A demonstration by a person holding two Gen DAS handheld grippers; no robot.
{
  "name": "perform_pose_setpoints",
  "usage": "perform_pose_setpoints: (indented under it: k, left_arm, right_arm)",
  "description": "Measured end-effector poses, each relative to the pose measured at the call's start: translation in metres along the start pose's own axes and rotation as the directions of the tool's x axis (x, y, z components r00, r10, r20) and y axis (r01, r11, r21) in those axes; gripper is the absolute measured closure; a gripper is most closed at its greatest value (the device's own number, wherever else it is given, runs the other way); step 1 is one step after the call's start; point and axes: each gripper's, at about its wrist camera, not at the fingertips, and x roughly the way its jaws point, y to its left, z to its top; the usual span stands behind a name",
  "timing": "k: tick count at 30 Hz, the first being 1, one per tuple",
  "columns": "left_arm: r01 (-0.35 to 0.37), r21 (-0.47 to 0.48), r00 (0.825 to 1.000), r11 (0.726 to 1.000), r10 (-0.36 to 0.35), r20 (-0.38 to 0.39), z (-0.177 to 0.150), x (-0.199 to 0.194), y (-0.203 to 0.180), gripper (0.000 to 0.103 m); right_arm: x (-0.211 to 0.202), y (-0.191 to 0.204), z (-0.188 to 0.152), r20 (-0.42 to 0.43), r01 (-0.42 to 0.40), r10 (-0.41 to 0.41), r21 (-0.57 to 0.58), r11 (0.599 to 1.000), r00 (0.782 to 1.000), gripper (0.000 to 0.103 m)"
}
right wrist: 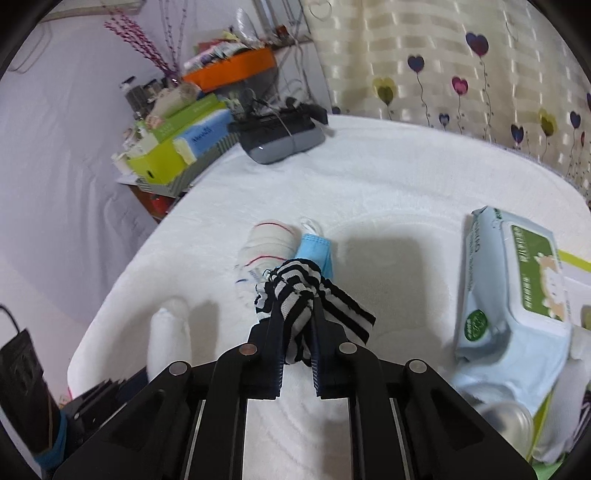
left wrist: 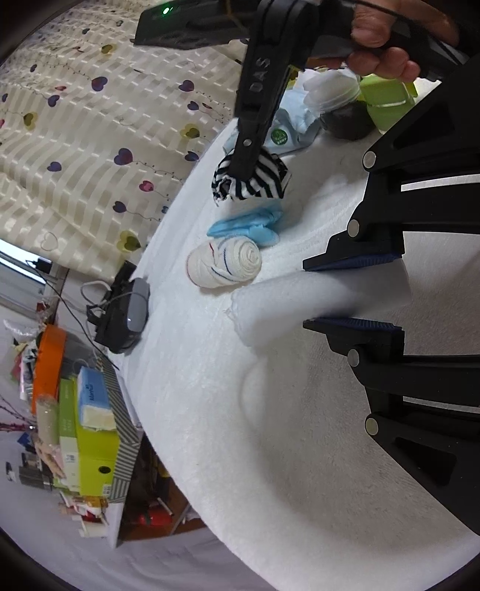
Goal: Organize soft objects
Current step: 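Grasp the white rolled towel with the left gripper while the right grasps the striped sock, then lift the towel and striped sock toward the green box with both grippers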
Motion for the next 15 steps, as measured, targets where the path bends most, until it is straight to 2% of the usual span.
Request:
perform_pose_setpoints:
  k: [6, 15]
  left_arm:
    - [0.024, 0.033, 0.999, 0.999, -0.025, 0.034, -0.004, -0.025, -0.015, 0.081]
    - [0.071, 0.108, 0.994, 0.992, -0.079, 0.071, -0.015, -0.059, -0.054, 0.081]
  right_arm:
    - [-0.039, 0.009, -0.022, 0.067, -0.069, 0.071, -0.038, 0.997, 0.995, 0.091]
    - [-0.102, 0.009, -0.056, 0.164, -0.029, 0.039, -0.066, 0.997, 0.986, 0.091]
